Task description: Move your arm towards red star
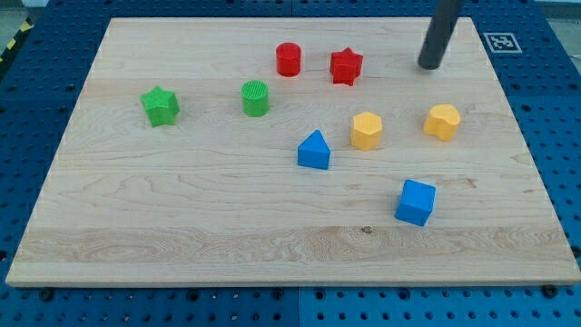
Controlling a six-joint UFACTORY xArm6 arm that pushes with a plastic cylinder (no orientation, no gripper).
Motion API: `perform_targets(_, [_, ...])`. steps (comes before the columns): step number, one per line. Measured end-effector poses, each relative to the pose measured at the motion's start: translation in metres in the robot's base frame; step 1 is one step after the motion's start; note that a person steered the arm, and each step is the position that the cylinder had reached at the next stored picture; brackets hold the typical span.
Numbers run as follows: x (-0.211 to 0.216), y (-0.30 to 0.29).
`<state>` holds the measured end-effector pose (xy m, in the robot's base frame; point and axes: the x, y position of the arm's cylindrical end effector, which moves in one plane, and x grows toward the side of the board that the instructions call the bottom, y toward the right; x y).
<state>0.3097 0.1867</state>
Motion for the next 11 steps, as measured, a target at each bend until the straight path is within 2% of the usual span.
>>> perform_targets(6, [0.004,-0.05])
perform_targets(11, [0.004,-0.053])
